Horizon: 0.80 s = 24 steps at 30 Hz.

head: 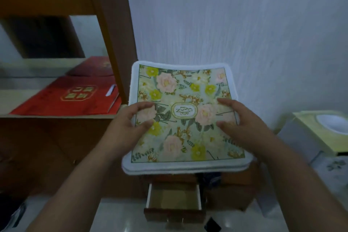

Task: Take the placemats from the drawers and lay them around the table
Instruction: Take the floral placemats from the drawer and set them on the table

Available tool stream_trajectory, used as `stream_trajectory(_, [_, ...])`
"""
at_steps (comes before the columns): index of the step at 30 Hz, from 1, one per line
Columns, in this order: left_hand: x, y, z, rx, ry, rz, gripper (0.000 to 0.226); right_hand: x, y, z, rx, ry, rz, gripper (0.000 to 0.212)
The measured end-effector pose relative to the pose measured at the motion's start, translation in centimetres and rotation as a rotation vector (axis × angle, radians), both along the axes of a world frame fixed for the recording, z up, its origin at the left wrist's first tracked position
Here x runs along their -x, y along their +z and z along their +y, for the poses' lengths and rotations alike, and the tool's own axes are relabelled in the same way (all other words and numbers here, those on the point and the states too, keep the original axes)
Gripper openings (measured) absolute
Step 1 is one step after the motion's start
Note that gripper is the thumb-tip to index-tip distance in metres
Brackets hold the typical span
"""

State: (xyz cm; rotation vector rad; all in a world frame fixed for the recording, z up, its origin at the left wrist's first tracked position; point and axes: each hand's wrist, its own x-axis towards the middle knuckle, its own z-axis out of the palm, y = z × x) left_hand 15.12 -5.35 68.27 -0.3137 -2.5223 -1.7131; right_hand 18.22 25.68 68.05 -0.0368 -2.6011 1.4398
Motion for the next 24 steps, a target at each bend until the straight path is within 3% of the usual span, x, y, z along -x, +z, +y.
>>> stream_trajectory(2, [-1.9, 0.5, 1.6, 0.087, 0.048, 0.071, 0.046, -0.3, 0.7, 0.9, -0.1, 0.04, 0.011, 0.055])
stream_trajectory(4, [-3.8, 0.8, 3.1, 0.052, 0.092, 0.072, 0.05, -1.0, 1.3, 2.1, -0.113, 0.069, 0.044, 0.054])
stream_trajectory(7, [-7.4, 1.1, 4.9, -0.124, 0.151, 0.038, 0.07, -2.4, 1.7, 4.4, 0.051, 0.152, 0.073, 0.062])
stream_trajectory(10, [-10.6, 1.0, 6.3, -0.32, 0.187, 0.062, 0.097, -3.3, 1.9, 6.8, 0.217, 0.25, 0.065, 0.093])
stream_trajectory(12, [-12.2, 0.8, 7.1, -0.433, 0.234, 0.038, 0.093, -3.4, 1.9, 7.5, 0.227, 0.268, 0.029, 0.11])
stream_trajectory(14, [-13.5, 0.6, 7.7, -0.422, 0.278, 0.04, 0.074, -3.4, 1.9, 7.1, 0.2, 0.279, -0.012, 0.115])
stream_trajectory(17, [-15.6, 0.8, 8.1, -0.401, 0.364, 0.056, 0.063, -3.6, 1.5, 6.2, 0.179, 0.318, 0.008, 0.113])
stream_trajectory(24, [-19.8, 2.3, 5.9, -0.392, 0.535, -0.003, 0.073, -3.2, 1.3, 3.6, 0.31, 0.453, 0.013, 0.087])
